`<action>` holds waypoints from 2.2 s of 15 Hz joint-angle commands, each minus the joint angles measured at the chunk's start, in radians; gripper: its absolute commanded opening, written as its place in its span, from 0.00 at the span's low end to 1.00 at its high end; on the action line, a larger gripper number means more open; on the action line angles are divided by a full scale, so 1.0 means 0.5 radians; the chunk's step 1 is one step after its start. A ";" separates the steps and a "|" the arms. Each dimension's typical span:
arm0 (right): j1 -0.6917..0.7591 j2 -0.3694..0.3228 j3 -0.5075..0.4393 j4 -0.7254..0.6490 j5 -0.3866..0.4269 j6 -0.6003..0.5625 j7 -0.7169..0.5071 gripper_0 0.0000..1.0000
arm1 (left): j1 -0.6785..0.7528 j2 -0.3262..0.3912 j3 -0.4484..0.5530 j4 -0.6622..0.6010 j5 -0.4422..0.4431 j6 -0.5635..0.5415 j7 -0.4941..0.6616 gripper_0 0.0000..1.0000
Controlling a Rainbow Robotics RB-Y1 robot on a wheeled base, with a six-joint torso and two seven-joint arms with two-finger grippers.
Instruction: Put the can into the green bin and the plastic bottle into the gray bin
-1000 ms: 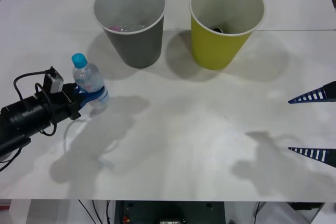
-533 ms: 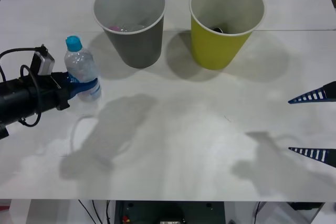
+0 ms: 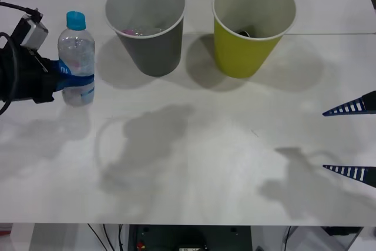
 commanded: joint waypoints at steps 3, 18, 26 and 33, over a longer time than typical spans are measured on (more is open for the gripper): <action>0.000 0.000 0.000 0.000 0.000 0.000 0.000 1.00 | -0.394 0.086 -0.047 -0.049 -0.151 -0.389 0.498 0.00; 0.000 0.000 0.000 0.000 0.000 0.000 0.000 1.00 | -2.078 -0.126 -1.016 1.344 -0.178 -0.527 0.645 0.00; 0.000 0.000 0.000 0.000 0.000 0.000 0.000 1.00 | -2.281 -0.245 -1.182 1.651 -0.227 -0.429 0.615 0.08; 0.000 0.000 0.000 0.000 0.000 0.000 0.000 1.00 | -2.287 -0.236 -1.182 1.632 -0.138 -0.432 0.602 1.00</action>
